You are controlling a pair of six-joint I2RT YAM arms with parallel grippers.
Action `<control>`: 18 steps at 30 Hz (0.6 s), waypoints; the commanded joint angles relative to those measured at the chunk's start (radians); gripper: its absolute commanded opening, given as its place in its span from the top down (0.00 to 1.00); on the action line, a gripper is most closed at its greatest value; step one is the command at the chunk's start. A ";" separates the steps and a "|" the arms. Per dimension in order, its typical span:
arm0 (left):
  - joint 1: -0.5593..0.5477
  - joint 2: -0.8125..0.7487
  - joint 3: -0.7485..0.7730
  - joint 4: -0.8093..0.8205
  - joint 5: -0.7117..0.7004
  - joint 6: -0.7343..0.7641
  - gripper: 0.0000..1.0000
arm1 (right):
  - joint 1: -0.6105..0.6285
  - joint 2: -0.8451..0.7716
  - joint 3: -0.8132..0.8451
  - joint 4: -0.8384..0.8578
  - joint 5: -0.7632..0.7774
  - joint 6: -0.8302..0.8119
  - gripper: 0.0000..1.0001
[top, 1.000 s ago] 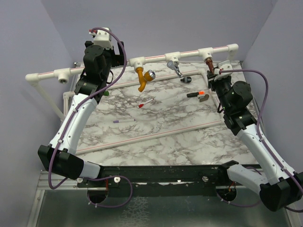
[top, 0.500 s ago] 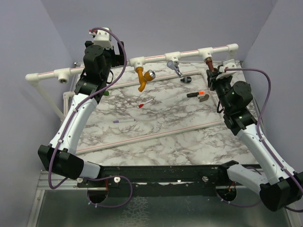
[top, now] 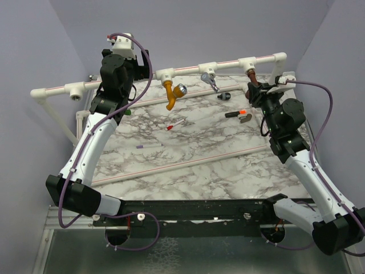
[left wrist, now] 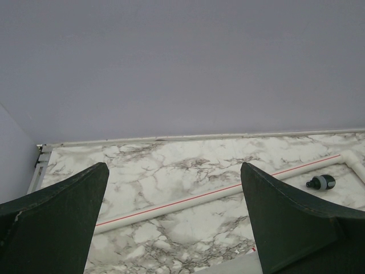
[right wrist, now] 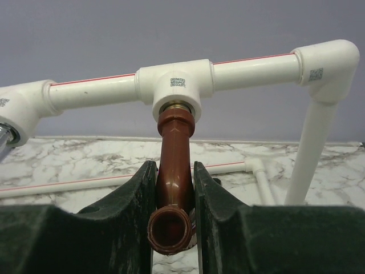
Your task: Install the water faucets
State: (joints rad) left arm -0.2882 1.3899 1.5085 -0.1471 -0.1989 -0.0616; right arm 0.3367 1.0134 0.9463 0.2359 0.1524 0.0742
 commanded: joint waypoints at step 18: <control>0.004 0.025 -0.041 -0.117 -0.017 -0.013 0.01 | 0.003 -0.032 -0.120 0.300 0.146 0.628 0.99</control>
State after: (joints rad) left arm -0.2882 1.3907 1.5085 -0.1463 -0.1993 -0.0582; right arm 0.3367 0.9993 0.8455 0.4015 0.2516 0.5156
